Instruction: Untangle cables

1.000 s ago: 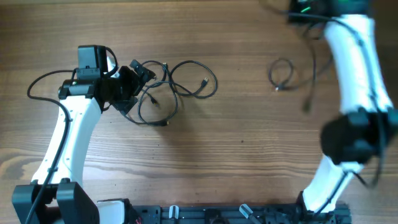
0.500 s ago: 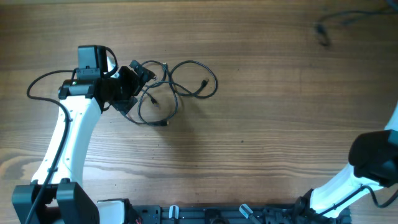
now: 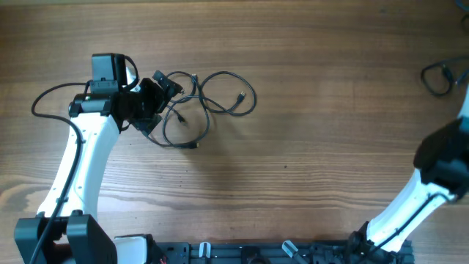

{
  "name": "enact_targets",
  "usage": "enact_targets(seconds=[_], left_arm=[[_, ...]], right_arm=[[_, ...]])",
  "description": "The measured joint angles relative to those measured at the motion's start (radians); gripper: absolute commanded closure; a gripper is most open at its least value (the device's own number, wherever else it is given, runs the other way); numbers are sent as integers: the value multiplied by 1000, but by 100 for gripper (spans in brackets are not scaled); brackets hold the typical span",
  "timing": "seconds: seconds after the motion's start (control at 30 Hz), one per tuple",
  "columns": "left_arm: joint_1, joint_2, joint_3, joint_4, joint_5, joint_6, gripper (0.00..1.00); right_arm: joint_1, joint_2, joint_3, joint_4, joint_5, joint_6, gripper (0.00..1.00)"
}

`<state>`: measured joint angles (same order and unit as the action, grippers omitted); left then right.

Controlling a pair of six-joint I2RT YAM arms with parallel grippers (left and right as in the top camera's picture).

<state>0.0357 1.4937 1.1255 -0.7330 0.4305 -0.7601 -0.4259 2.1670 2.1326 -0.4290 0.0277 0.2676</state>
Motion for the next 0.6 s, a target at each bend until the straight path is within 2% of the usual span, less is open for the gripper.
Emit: enact_targets(seconds=[0.03, 0.1, 0.13, 0.17, 0.2, 0.23, 0.6], left_arm=[[0, 0, 0, 0, 0, 0, 0], [0, 0, 0, 0, 0, 0, 0], [0, 0, 0, 0, 0, 0, 0], [0, 0, 0, 0, 0, 0, 0], [0, 0, 0, 0, 0, 0, 0], [0, 0, 0, 0, 0, 0, 0], [0, 0, 0, 0, 0, 0, 0]], right_arm=[[1, 32, 0, 10, 0, 0, 88], [5, 89, 0, 31, 0, -5, 65], [9, 115, 0, 36, 1, -3, 43], [13, 135, 0, 36, 2, -5, 30], [17, 153, 0, 34, 3, -5, 11], [23, 172, 0, 31, 2, -13, 0], [80, 193, -2, -194, -48, -48, 0]])
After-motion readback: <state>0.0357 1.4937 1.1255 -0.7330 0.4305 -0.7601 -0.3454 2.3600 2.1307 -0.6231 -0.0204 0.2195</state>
